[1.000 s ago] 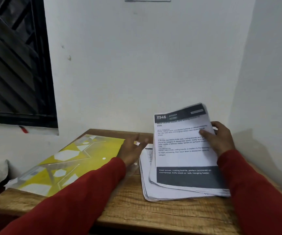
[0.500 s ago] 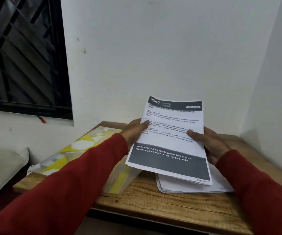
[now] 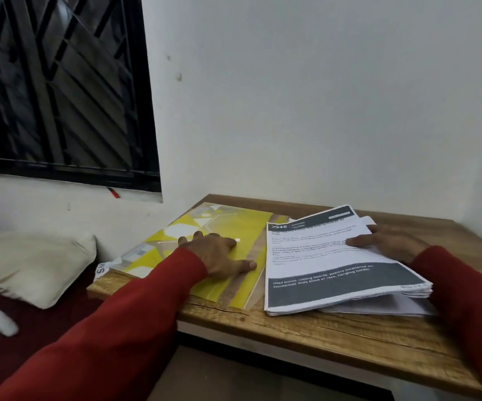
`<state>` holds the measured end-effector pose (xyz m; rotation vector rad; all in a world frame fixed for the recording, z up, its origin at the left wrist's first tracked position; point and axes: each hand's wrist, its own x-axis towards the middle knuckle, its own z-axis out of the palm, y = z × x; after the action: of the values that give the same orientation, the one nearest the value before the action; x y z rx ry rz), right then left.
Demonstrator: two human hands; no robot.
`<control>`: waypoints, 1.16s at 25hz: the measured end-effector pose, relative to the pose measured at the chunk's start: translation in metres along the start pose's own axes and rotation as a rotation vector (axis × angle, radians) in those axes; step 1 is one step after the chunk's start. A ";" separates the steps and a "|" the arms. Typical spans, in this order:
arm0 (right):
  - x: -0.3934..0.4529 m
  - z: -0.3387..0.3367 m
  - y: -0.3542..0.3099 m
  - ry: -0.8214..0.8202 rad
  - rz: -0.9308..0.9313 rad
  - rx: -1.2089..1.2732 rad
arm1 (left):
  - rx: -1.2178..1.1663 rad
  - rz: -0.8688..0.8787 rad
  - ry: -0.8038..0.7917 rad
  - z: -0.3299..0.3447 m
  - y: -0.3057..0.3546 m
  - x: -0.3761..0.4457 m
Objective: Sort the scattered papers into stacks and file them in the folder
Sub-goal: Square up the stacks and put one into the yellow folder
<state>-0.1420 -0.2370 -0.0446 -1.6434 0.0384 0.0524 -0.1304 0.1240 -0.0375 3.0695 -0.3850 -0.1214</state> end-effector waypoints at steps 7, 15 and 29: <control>-0.006 0.001 -0.004 -0.002 0.055 0.022 | -0.022 -0.013 -0.009 -0.002 -0.001 -0.003; -0.010 -0.010 -0.006 -0.045 0.036 -0.082 | -0.078 -0.019 0.033 -0.001 -0.003 0.002; -0.019 0.035 -0.065 -0.017 0.133 -0.353 | -0.349 0.073 0.194 -0.008 -0.032 0.011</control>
<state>-0.1575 -0.1971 0.0186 -1.9910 0.1314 0.1831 -0.1109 0.1522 -0.0317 2.6900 -0.4137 0.1019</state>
